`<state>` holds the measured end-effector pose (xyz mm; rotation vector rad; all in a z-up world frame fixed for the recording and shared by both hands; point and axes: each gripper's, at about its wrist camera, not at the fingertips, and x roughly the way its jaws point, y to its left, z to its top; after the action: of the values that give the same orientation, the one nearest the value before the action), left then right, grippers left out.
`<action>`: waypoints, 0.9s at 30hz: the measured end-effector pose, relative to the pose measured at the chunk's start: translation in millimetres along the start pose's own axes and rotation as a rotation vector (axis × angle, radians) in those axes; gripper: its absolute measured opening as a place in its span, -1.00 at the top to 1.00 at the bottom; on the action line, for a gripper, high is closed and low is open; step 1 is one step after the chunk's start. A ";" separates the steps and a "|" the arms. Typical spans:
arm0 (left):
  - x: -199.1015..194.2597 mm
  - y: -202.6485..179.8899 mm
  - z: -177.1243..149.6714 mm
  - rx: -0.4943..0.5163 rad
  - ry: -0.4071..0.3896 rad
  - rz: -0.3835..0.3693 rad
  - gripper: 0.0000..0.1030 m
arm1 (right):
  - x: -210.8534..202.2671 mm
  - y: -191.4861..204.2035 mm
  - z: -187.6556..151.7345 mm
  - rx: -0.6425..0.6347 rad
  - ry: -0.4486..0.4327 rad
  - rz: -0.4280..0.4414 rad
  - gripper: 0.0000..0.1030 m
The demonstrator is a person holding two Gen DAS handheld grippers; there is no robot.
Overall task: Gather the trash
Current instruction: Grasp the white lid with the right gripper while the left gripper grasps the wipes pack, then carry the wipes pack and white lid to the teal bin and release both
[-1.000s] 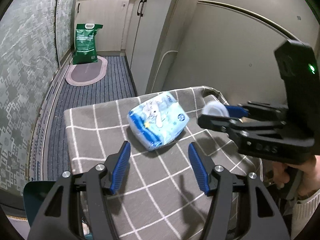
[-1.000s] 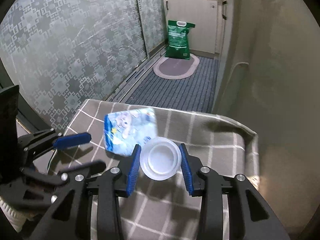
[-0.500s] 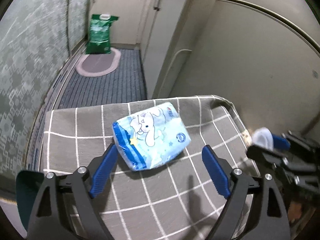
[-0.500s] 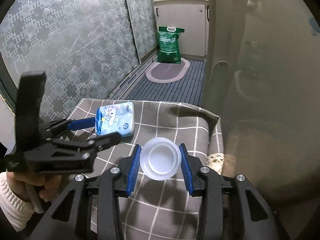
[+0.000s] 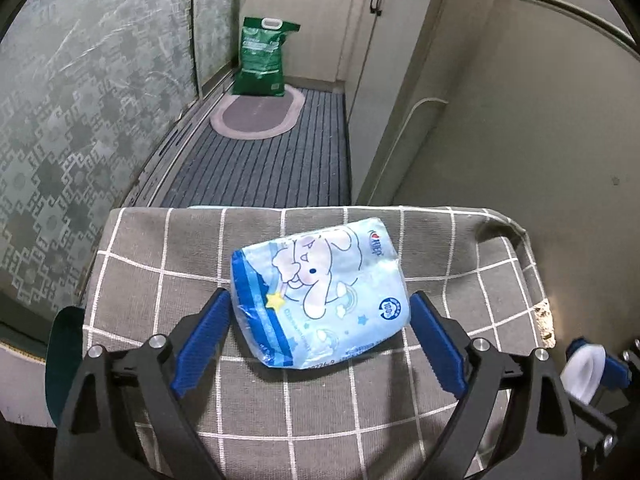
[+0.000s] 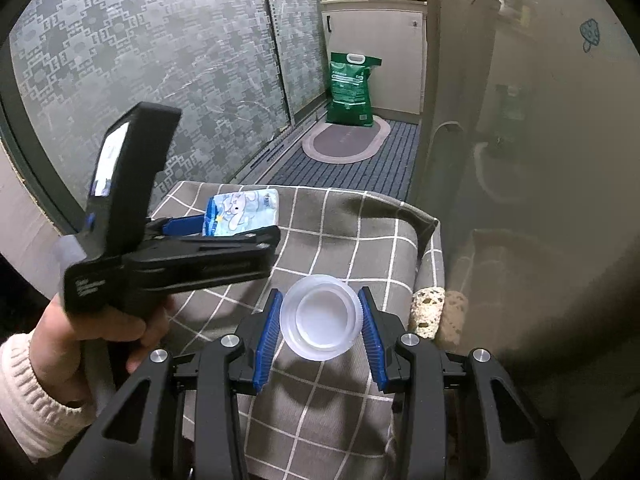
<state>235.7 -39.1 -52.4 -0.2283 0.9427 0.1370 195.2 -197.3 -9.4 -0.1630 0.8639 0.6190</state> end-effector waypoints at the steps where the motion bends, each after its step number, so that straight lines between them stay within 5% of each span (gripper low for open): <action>1: 1.9 -1.6 1.1 0.003 0.007 0.014 -0.77 | 0.0 0.4 -0.4 -0.002 0.001 0.004 0.25; 9: 0.4 -3.5 -3.0 0.039 -0.013 0.038 -0.44 | 0.7 3.3 -0.5 -0.018 0.010 0.011 0.25; 27: -58.3 39.0 -10.0 0.127 -0.095 -0.136 -0.39 | 10.1 16.9 13.5 -0.026 0.011 0.017 0.25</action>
<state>185.5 -4.9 -15.9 -0.1659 0.8351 -0.0367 199.4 -174.0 -6.4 -0.1823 0.8687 0.6458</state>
